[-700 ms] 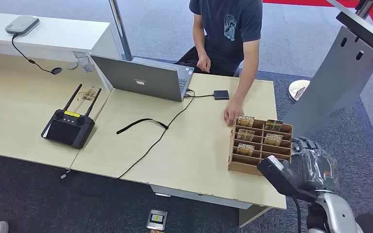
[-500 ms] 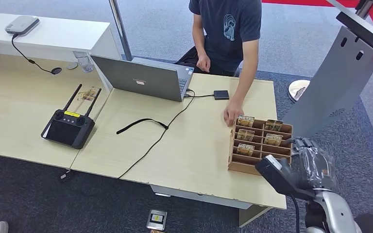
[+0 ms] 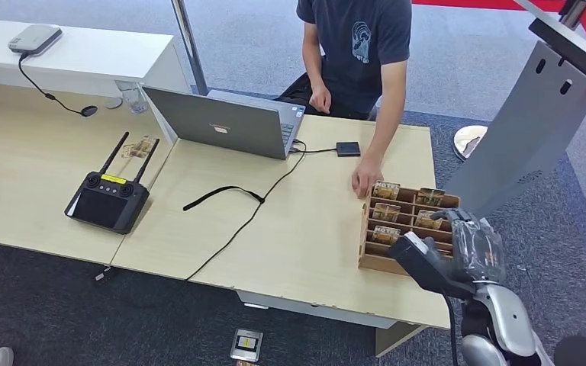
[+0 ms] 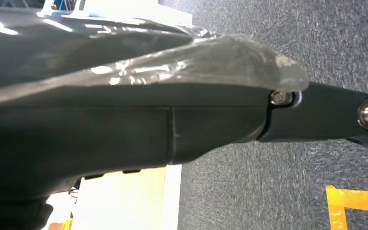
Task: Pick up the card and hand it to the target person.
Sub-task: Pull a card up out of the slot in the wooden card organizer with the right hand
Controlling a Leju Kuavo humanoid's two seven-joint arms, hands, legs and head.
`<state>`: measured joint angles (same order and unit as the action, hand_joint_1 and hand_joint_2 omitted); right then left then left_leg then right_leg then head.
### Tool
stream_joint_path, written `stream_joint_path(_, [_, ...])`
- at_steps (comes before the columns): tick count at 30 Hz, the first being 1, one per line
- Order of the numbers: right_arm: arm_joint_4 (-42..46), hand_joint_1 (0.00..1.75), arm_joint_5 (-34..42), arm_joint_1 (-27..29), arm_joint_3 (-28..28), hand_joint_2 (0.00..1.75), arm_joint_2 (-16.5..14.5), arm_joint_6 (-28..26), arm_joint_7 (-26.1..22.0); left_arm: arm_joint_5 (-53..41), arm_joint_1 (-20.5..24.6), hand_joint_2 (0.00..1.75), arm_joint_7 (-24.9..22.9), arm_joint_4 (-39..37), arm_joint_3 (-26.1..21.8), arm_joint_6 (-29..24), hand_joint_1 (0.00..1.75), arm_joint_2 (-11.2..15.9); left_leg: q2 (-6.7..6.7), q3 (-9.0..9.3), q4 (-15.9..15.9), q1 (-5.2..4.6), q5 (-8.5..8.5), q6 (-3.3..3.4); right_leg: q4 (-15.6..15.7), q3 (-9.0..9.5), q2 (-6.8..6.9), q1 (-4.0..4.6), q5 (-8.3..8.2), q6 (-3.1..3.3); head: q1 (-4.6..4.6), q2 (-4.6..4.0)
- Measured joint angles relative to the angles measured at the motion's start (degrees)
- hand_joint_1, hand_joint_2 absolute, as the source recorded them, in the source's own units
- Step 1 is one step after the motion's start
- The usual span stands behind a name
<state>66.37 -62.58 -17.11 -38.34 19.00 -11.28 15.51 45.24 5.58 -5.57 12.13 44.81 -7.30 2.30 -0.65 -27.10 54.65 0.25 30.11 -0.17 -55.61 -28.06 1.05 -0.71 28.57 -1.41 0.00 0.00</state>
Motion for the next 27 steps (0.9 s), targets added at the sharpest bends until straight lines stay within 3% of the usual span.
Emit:
stream_joint_path(18, [2.01,0.69,2.29,3.26,0.53,1.75,3.18,0.12,2.13,1.37,0.04,0.00,0.24,0.04,0.74,-0.26,0.00,0.03,0.18,-0.02,0.07,-0.03,0.03,0.02,-0.05,0.01,0.20,-0.03,0.07,-0.01,0.00,0.00])
stream_joint_path(27, [1.33,0.67,2.55,4.13,0.45,1.75,2.66,0.02,2.56,1.55,0.06,0.00,0.24,-0.05,0.96,-0.11,0.00,0.15,0.14,0.00,0.07,-0.03,0.04,0.01,-0.06,0.01,0.18,-0.04,0.08,-0.01,0.00,0.00])
